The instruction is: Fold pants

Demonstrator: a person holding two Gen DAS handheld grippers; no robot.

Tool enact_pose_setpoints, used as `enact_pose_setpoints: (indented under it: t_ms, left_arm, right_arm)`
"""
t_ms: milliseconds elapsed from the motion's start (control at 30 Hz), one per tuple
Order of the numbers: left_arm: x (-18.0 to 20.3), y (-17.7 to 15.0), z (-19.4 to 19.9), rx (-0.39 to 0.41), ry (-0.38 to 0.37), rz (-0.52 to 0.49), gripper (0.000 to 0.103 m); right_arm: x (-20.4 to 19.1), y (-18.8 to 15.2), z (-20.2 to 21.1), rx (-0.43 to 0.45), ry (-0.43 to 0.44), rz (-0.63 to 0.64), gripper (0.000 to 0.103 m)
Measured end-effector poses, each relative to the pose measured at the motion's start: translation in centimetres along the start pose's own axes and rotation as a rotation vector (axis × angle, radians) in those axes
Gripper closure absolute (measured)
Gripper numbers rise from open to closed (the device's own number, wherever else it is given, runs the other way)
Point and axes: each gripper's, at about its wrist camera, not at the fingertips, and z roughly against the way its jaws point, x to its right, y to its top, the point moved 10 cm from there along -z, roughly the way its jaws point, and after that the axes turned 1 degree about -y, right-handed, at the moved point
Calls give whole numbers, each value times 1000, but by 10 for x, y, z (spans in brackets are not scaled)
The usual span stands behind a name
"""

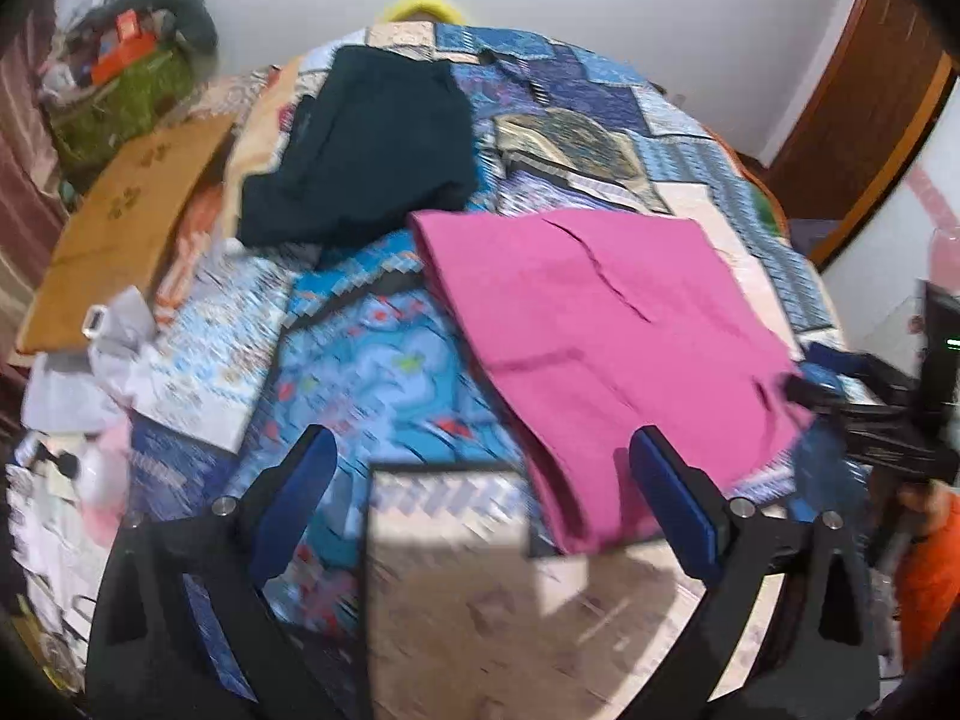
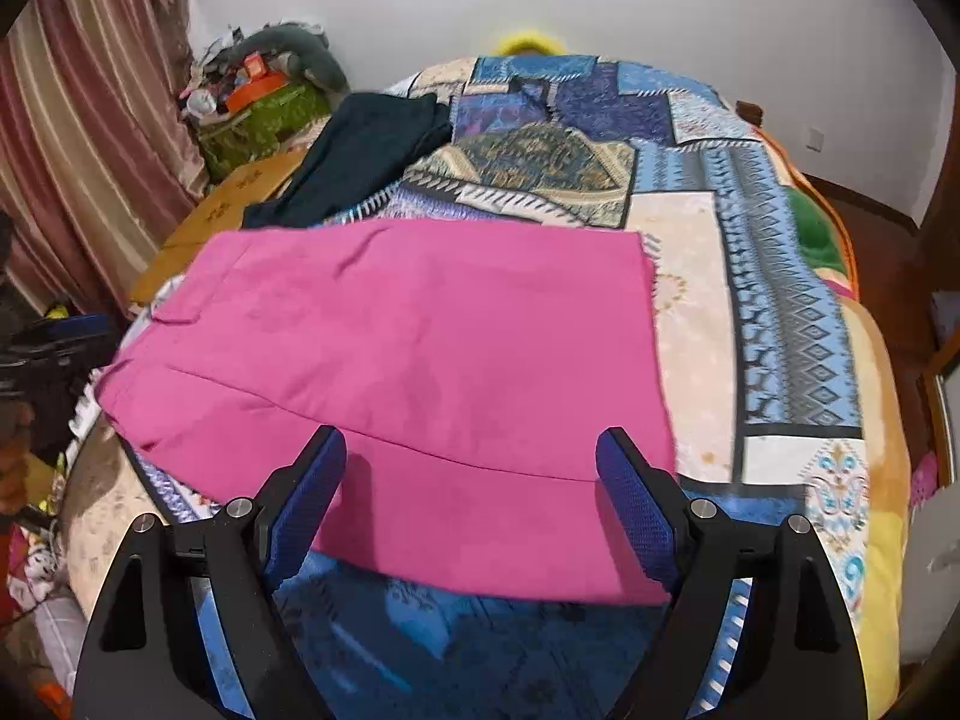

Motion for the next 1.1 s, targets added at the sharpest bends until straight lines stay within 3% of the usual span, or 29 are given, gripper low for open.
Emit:
enact_pose_setpoints:
  t_ms: [333,633,700,933,1100]
  left_arm:
    - [43,-36,-4,-111,-208,97,22]
    - [57,-24,-10,-116,-376,221,23]
    - [53,-16,-12,-111,-401,258,27]
    - [36,17,-29,-76,-353,294,56]
    - [31,22,-39,-84,-346,347,58]
  right_arm:
    - [-4,-16,-7,-29,15,-14,20]
    - [-5,-18,-6,-21,18,-23,20]
    - [-5,-18,-6,-20,21,-28,20]
    - [-7,-18,-7,-19,26,-38,20]
    - [-10,-18,-7,-15,28,-43,20]
